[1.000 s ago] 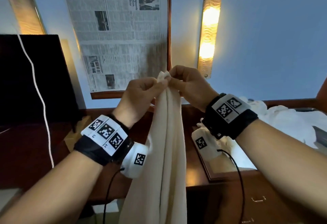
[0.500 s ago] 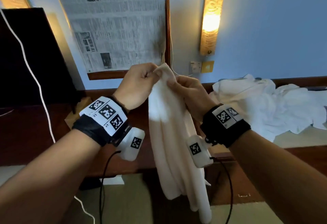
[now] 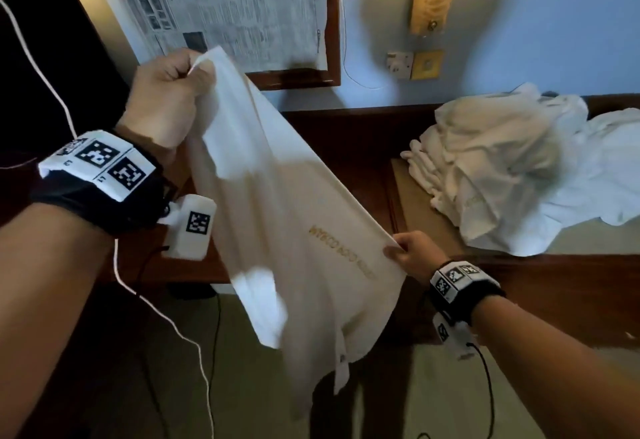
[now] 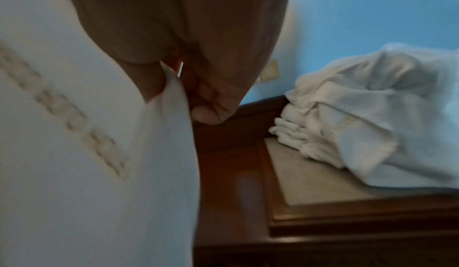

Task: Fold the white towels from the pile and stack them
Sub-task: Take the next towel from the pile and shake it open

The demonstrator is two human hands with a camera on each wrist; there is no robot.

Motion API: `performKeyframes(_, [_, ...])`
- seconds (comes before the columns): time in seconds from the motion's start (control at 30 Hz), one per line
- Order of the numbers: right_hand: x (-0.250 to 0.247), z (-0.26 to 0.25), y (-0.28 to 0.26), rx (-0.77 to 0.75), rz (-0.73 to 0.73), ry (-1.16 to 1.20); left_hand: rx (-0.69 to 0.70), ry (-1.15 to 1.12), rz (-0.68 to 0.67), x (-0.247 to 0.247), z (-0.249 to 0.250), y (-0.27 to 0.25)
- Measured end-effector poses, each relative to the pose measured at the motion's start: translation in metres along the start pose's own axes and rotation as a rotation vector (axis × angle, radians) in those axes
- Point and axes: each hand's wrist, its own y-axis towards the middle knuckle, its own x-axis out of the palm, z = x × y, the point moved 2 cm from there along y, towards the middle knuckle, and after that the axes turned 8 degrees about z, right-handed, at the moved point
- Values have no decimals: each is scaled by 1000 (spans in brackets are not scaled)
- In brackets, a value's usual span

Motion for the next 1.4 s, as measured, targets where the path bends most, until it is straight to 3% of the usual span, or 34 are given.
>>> performKeyframes(0.27, [-21, 112, -11, 322, -103, -562, -140, 162, 206, -25, -13, -6])
performKeyframes(0.37, [-30, 111, -10, 277, -71, -713, -88, 225, 195, -18, -5, -13])
performKeyframes(0.43, [-31, 72, -4, 130, 100, -563, -31, 293, 123, -3, -2, -19])
performKeyframes(0.5, [-30, 10, 2, -156, 279, -217, 53, 283, -12, 24, 9, -31])
performKeyframes(0.57, [-30, -62, -1, -420, 300, 114, 136, 275, -177, 52, 20, -43])
performKeyframes(0.73, [-52, -169, 3, -540, 247, 554, 193, 308, -403, 89, 27, -58])
performKeyframes(0.9, [-60, -186, 7, -474, 145, 721, 237, 291, -397, 88, 23, -50])
performKeyframes(1.0, [-46, -165, 6, -373, 12, 654, 214, 321, -328, 79, 20, -40])
performKeyframes(1.23, [20, -8, -11, -20, -110, 94, 231, 432, -294, 39, -9, -12])
performKeyframes(1.4, [40, 71, -51, 320, -214, -223, 137, 400, -165, -5, -34, 15])
